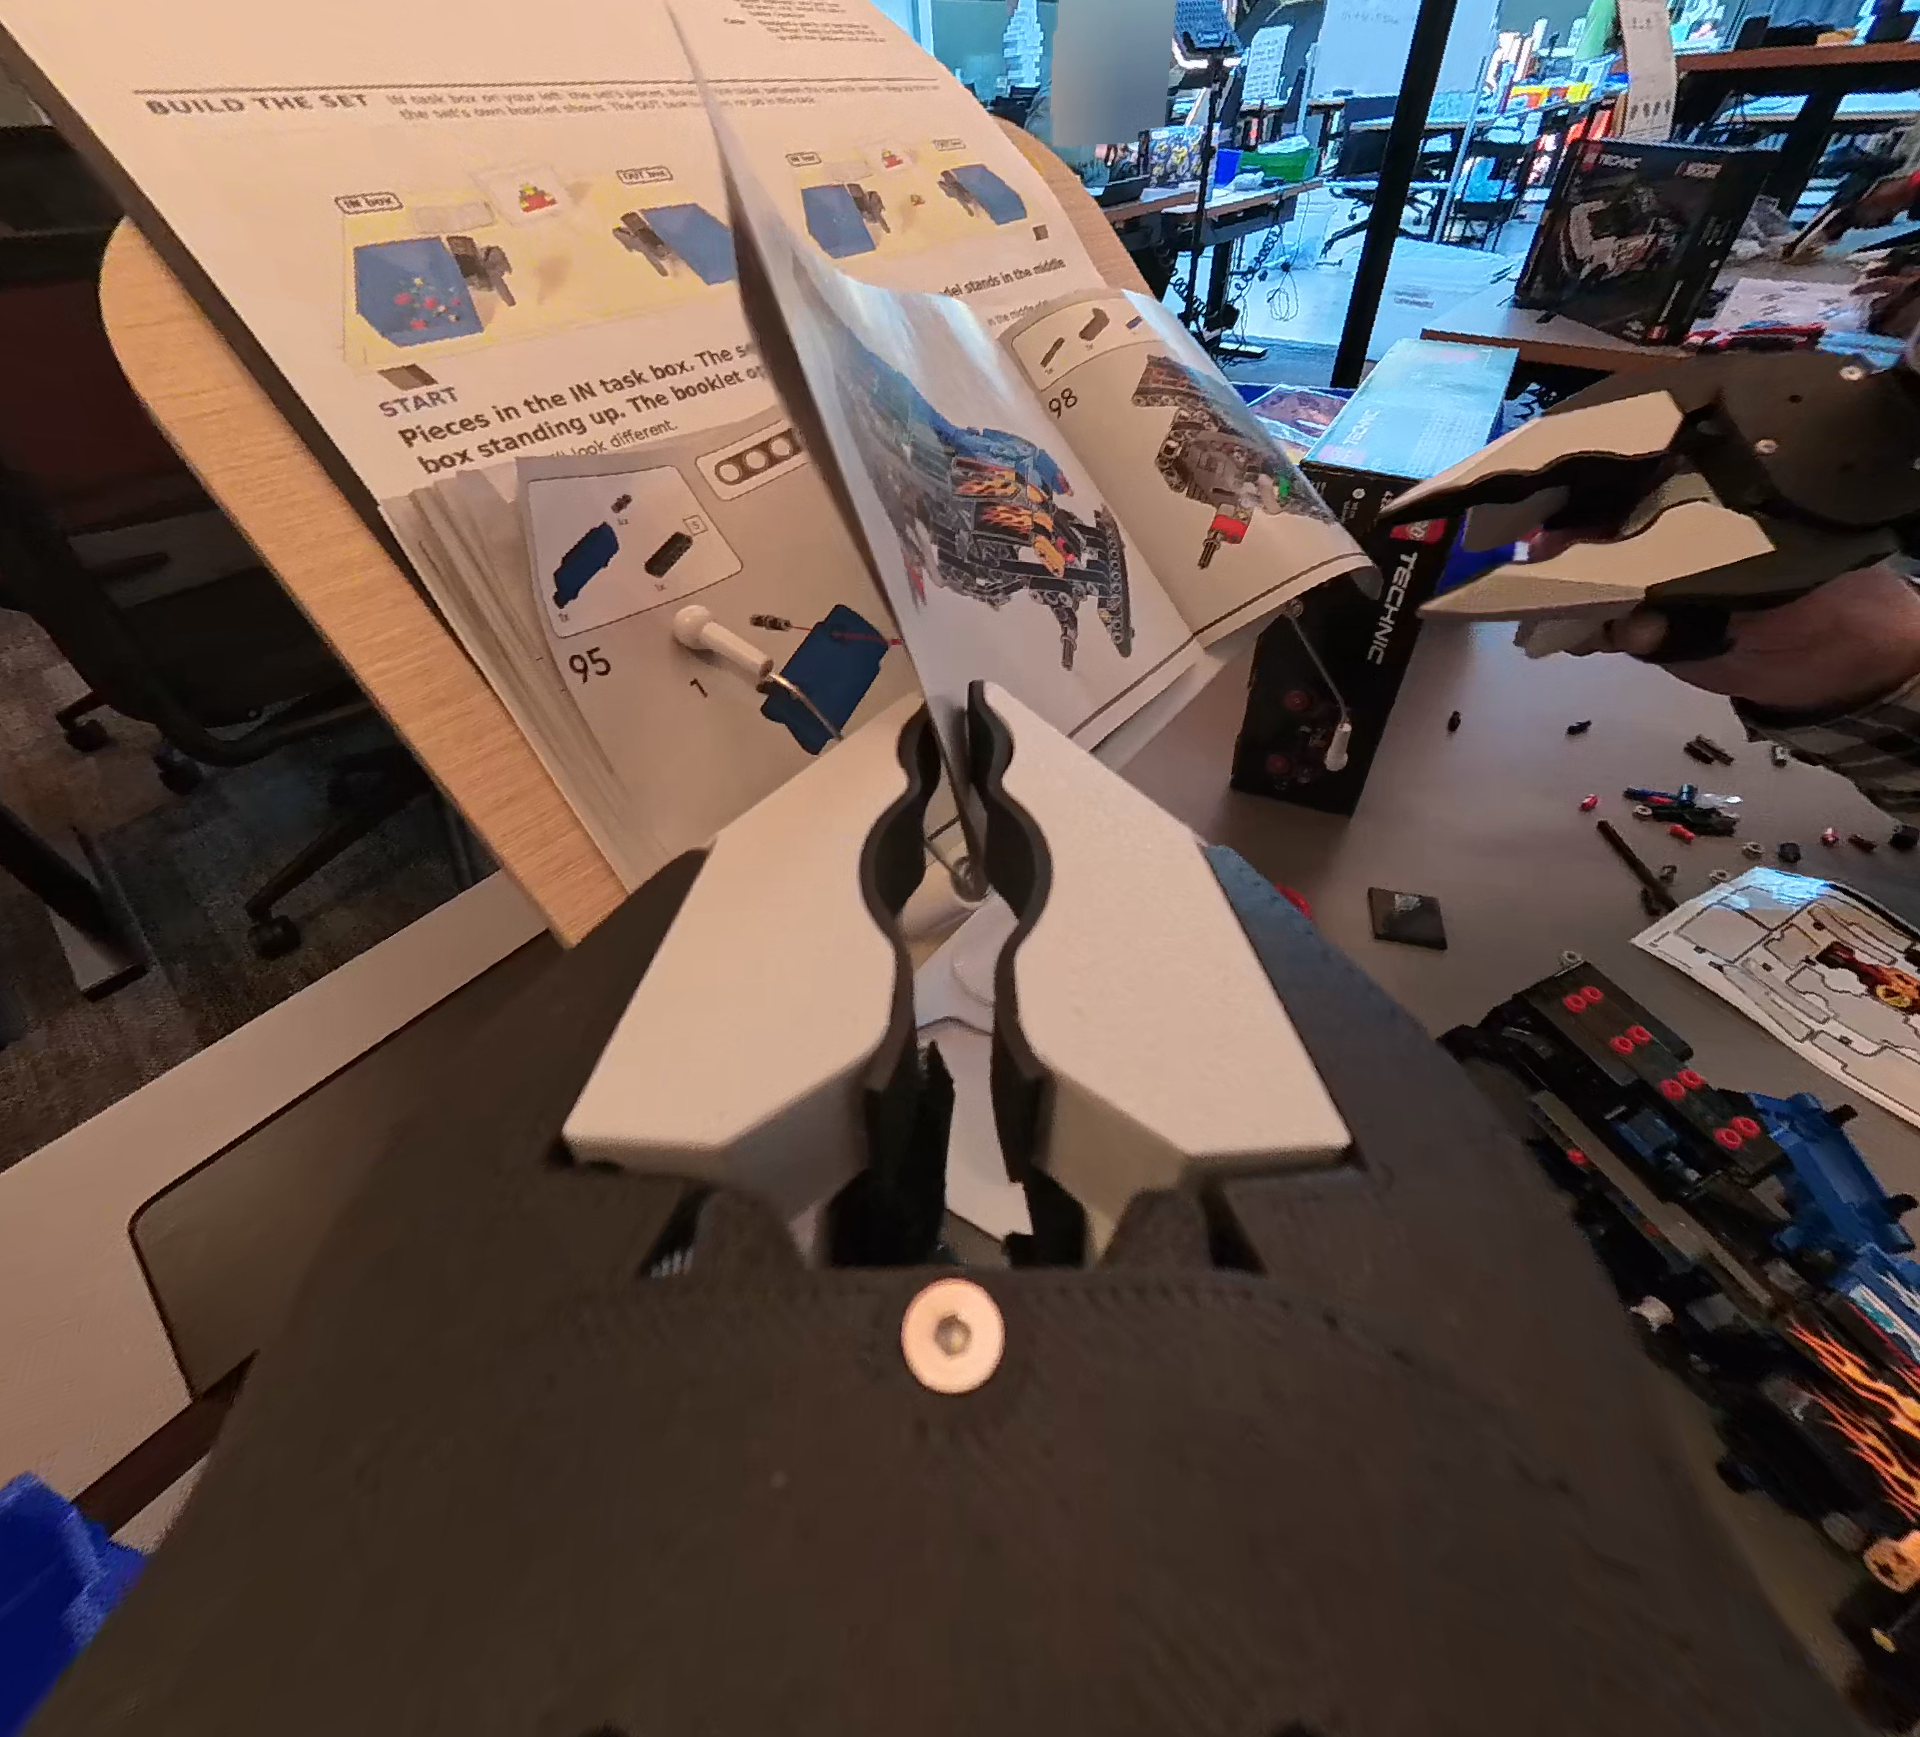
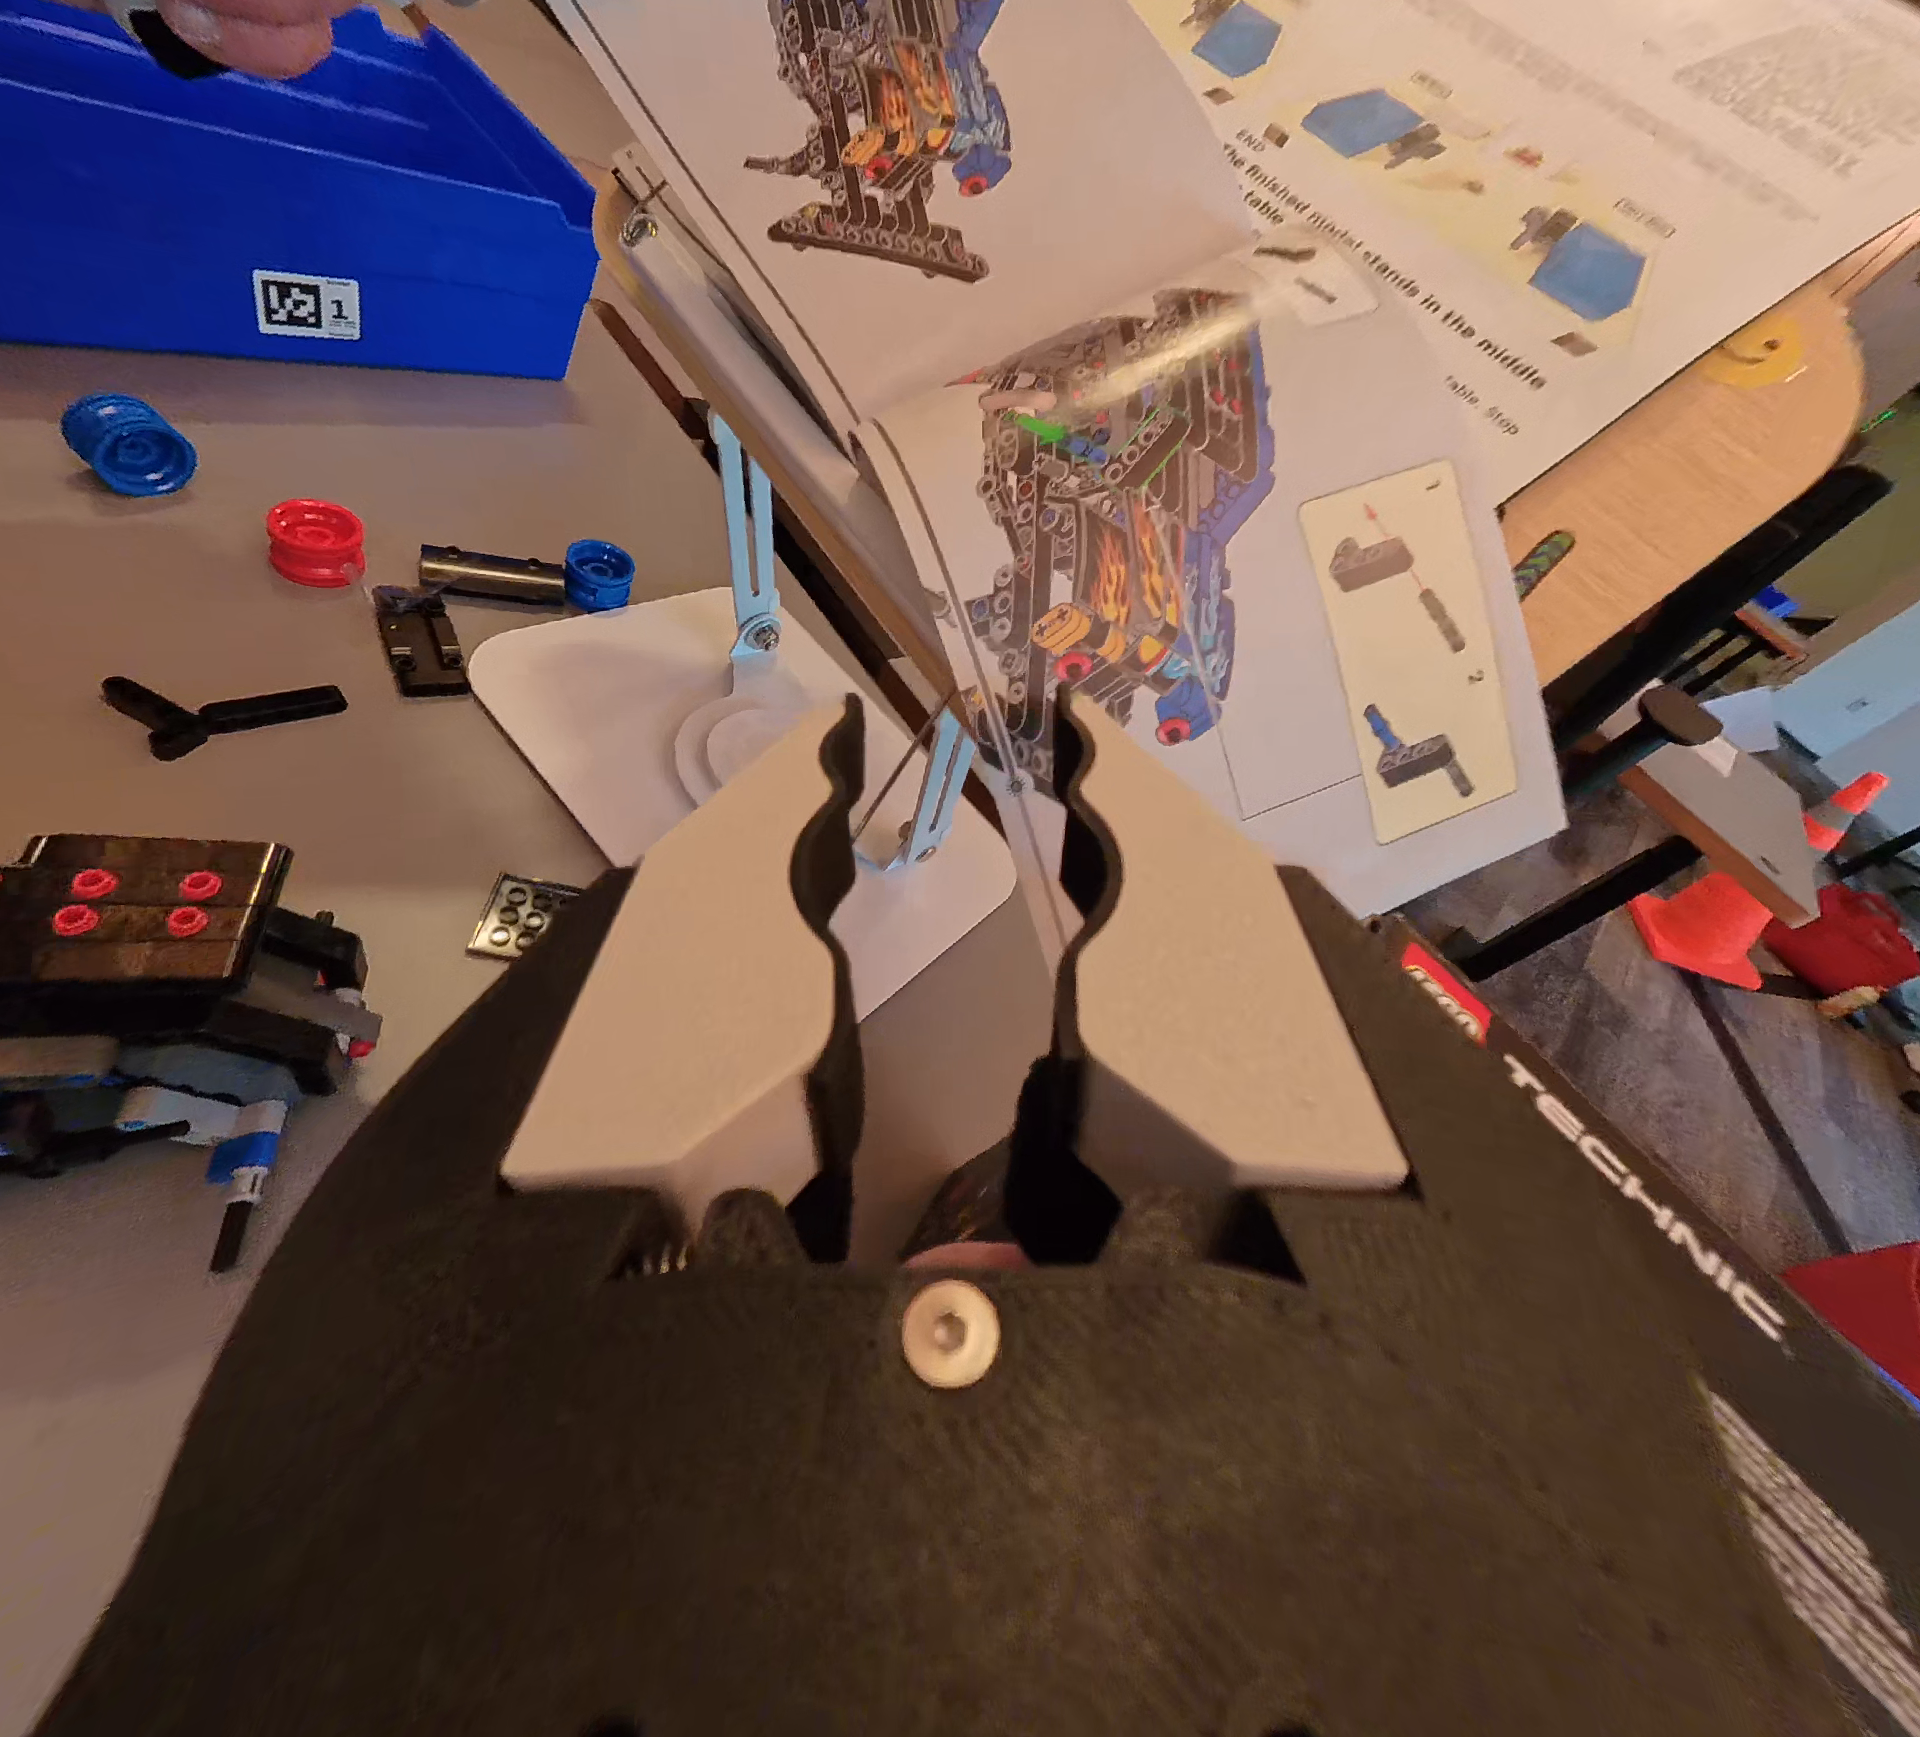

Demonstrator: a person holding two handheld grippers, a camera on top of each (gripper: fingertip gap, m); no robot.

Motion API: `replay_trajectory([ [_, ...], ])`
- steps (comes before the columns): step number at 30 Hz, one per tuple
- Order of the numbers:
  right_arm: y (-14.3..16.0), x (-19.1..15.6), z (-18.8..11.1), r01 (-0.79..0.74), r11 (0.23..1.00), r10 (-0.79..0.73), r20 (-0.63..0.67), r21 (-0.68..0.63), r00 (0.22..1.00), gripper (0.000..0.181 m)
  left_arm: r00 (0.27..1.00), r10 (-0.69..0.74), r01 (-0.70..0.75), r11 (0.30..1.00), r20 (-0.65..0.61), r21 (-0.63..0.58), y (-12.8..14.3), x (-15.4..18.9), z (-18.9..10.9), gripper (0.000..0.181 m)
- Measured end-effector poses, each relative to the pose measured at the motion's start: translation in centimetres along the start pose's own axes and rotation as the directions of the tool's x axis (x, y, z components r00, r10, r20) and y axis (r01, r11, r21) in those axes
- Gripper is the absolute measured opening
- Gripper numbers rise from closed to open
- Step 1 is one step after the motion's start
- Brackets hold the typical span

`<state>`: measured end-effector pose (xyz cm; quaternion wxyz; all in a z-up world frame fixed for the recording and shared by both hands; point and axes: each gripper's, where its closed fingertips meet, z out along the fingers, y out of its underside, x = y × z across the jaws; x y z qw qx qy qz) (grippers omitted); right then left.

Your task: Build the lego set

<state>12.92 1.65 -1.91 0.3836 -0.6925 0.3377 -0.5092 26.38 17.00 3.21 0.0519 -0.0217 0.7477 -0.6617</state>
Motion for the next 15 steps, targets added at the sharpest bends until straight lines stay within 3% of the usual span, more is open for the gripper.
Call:
replay_trajectory([
  [8, -3.1, -0.8, -0.6, 0.109, 0.993, -0.107, -0.034, 0.036, 0.994, 0.032, 0.998, -0.009, 0.011, 1.0, -0.058, 0.021, -0.5, 1.0, 0.0, 0.004],
  [15, -5.6, -3.4, 1.9, 0.181, 0.983, -0.181, 0.022, 0.026, 0.983, 0.039, 0.997, -0.024, 0.027, 0.999, -0.072, 0.041, -0.7, 0.9, -0.3, 0.005],
])
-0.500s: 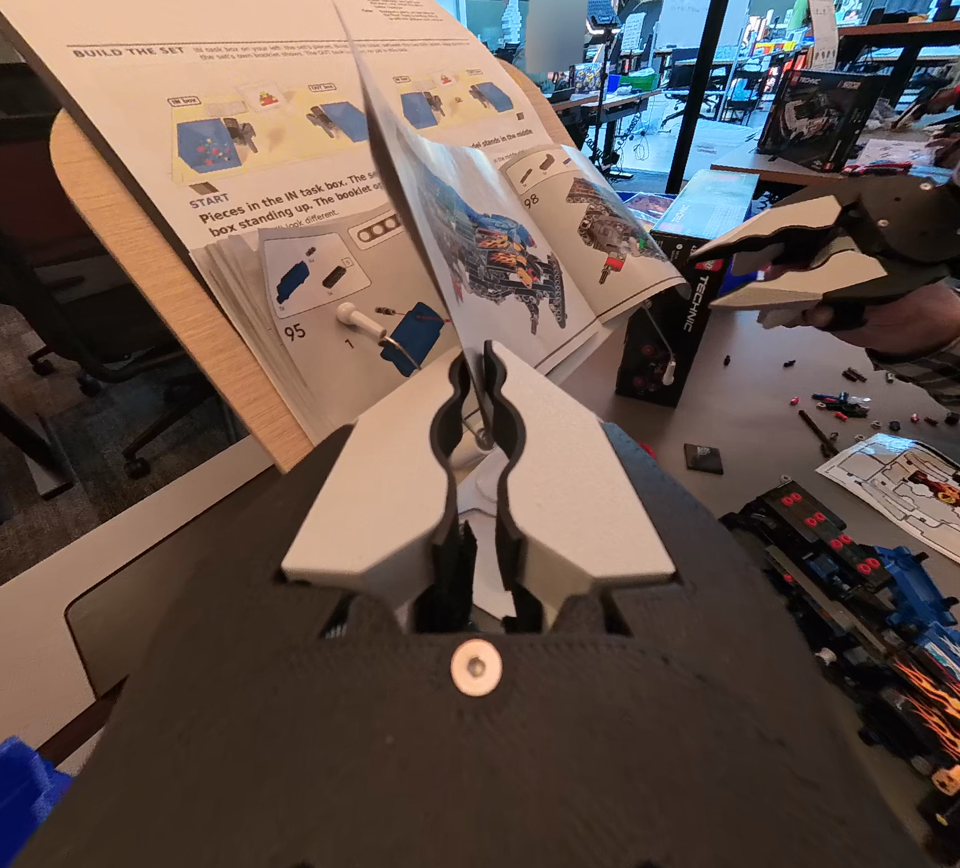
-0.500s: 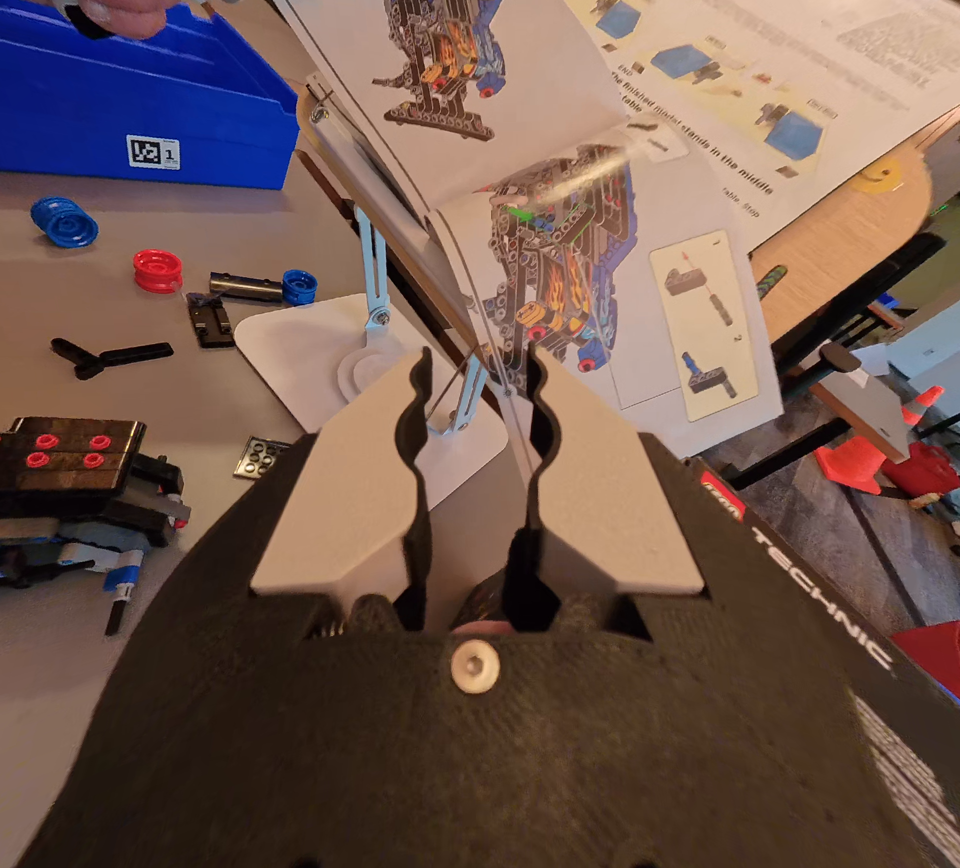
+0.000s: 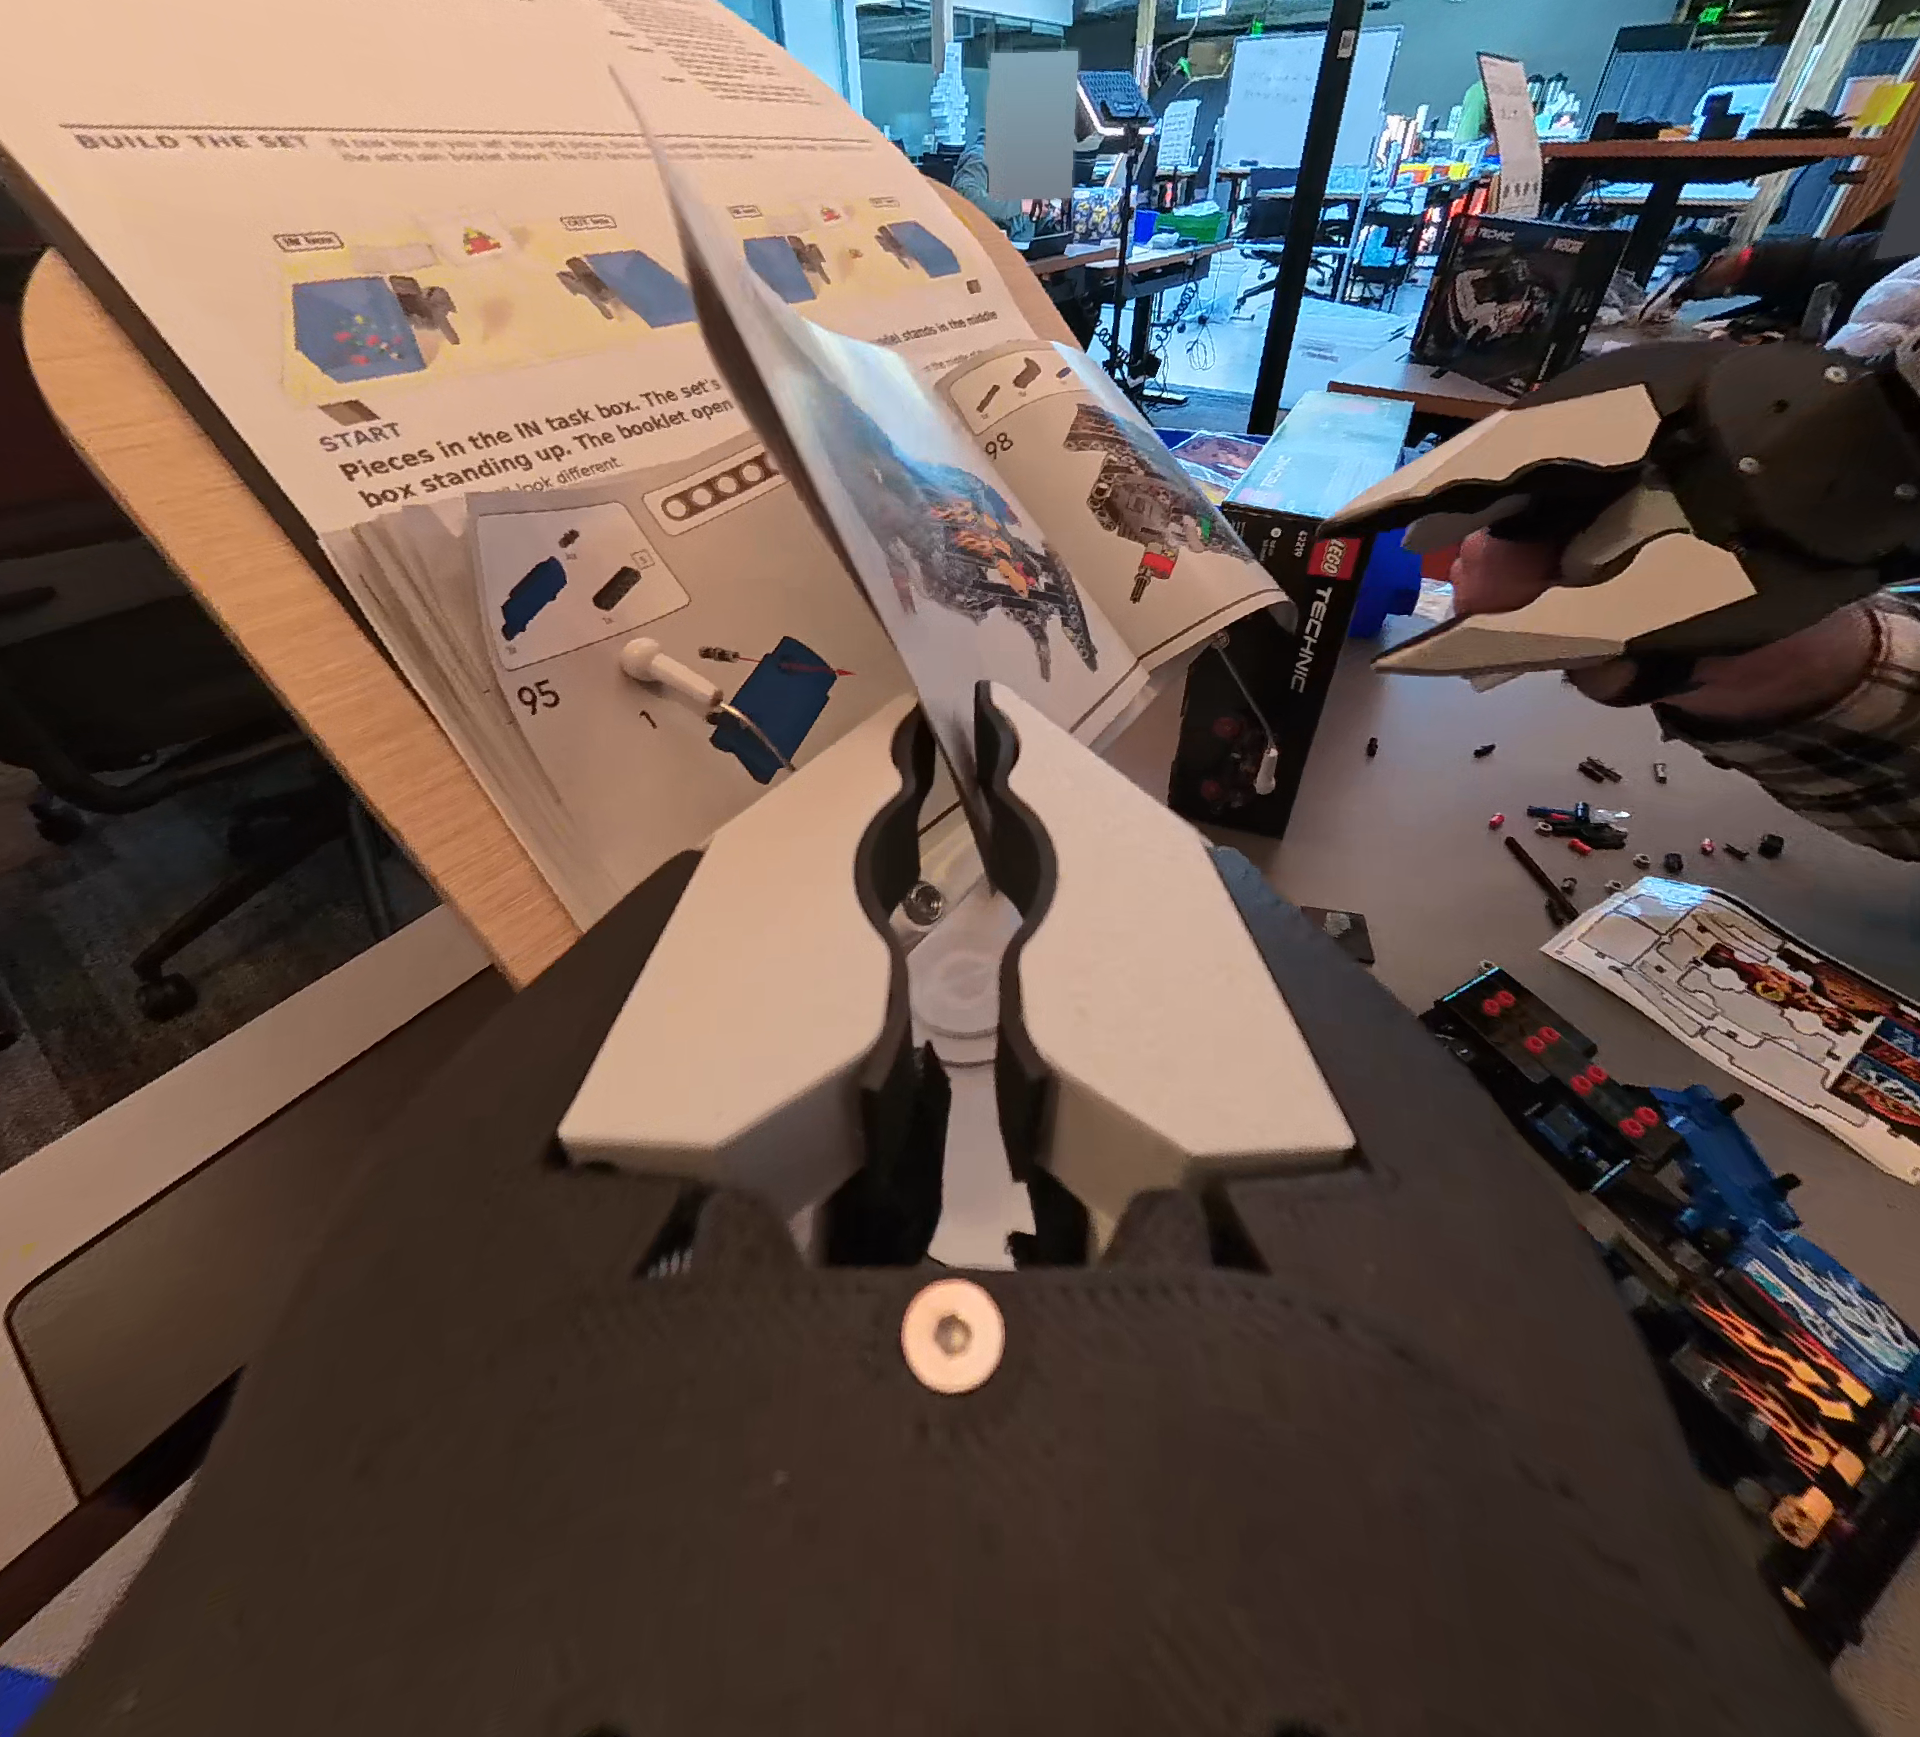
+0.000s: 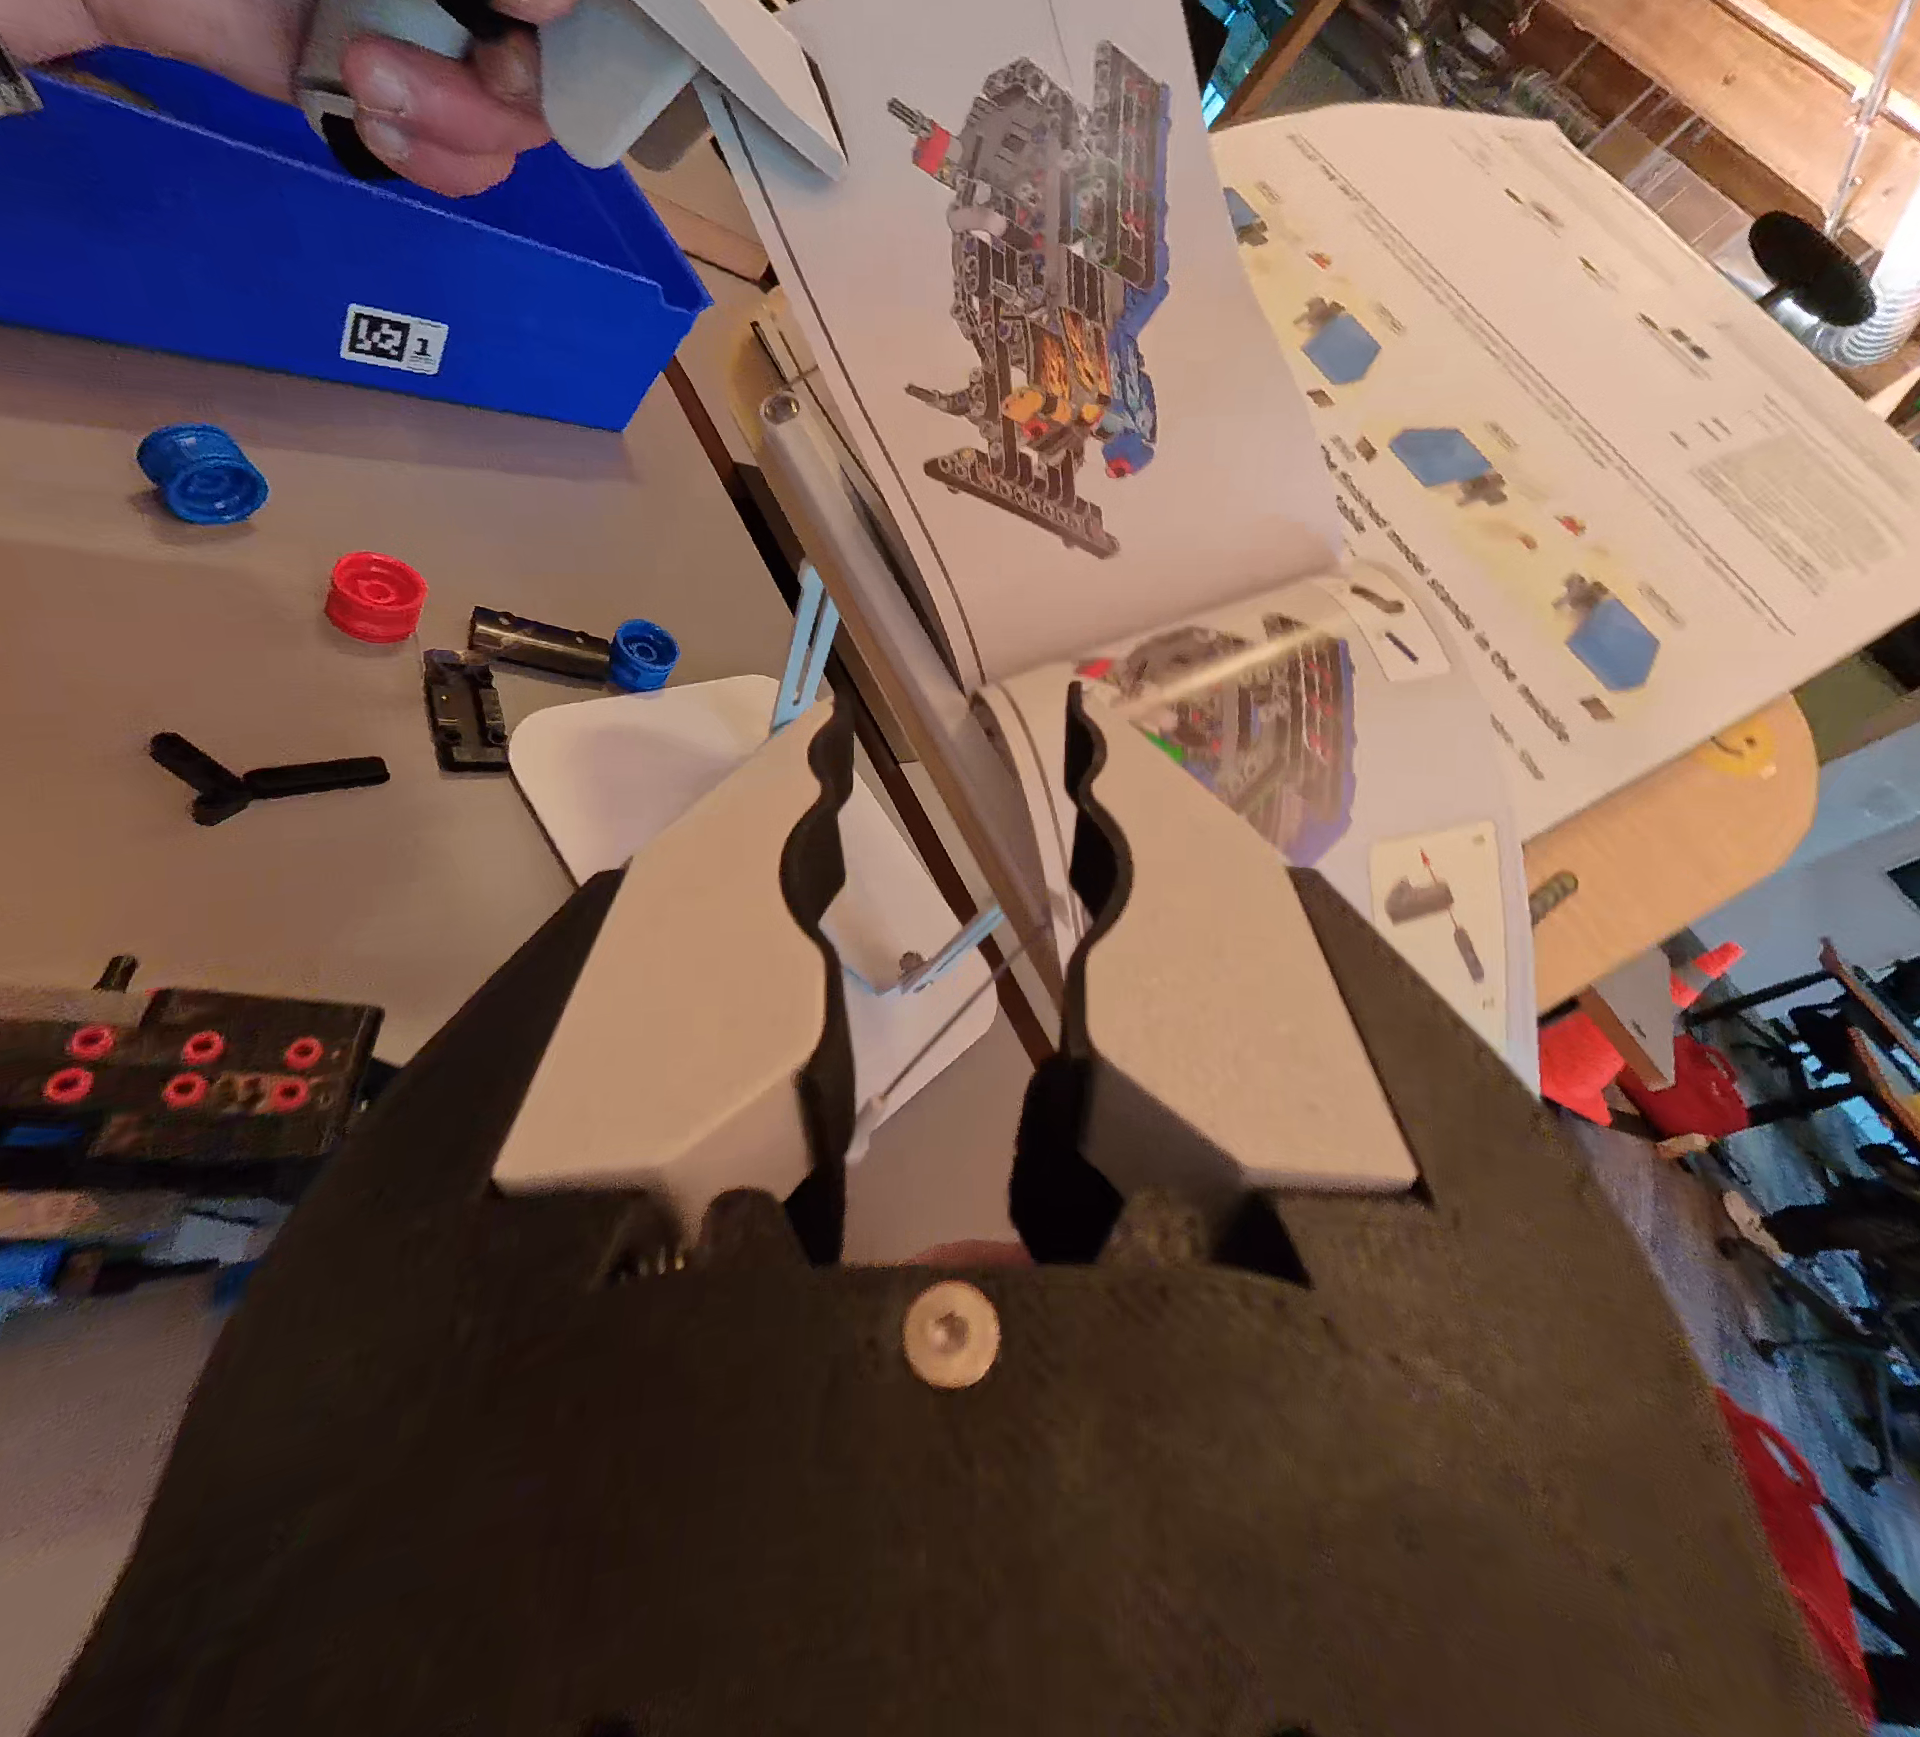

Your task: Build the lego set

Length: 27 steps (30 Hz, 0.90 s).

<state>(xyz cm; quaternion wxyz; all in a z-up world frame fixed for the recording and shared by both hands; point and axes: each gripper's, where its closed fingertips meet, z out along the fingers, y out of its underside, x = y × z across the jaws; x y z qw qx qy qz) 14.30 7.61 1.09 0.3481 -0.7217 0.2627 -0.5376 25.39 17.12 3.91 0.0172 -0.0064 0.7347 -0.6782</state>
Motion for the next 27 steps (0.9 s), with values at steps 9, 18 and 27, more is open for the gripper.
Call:
replay_trajectory([
  [9, -3.9, -1.0, 3.9, 0.069, 0.997, -0.07, 0.031, 0.016, 0.997, 0.042, 0.999, -0.021, 0.021, 1.0, -0.03, 0.015, -0.1, 0.3, 0.1, 0.006],
  [18, -7.1, -2.8, 7.2, 0.106, 0.992, -0.112, 0.08, 0.071, 0.991, 0.043, 0.993, -0.026, 0.033, 0.997, -0.114, 0.064, -1.6, 2.4, 0.9, 0.005],
  [27, -8.1, 0.0, 6.0, -0.022, 0.992, 0.013, 0.076, 0.121, 0.997, 0.048, 0.983, 0.018, -0.004, 0.997, -0.185, 0.076, -2.9, 6.2, 4.3, 0.0],
])
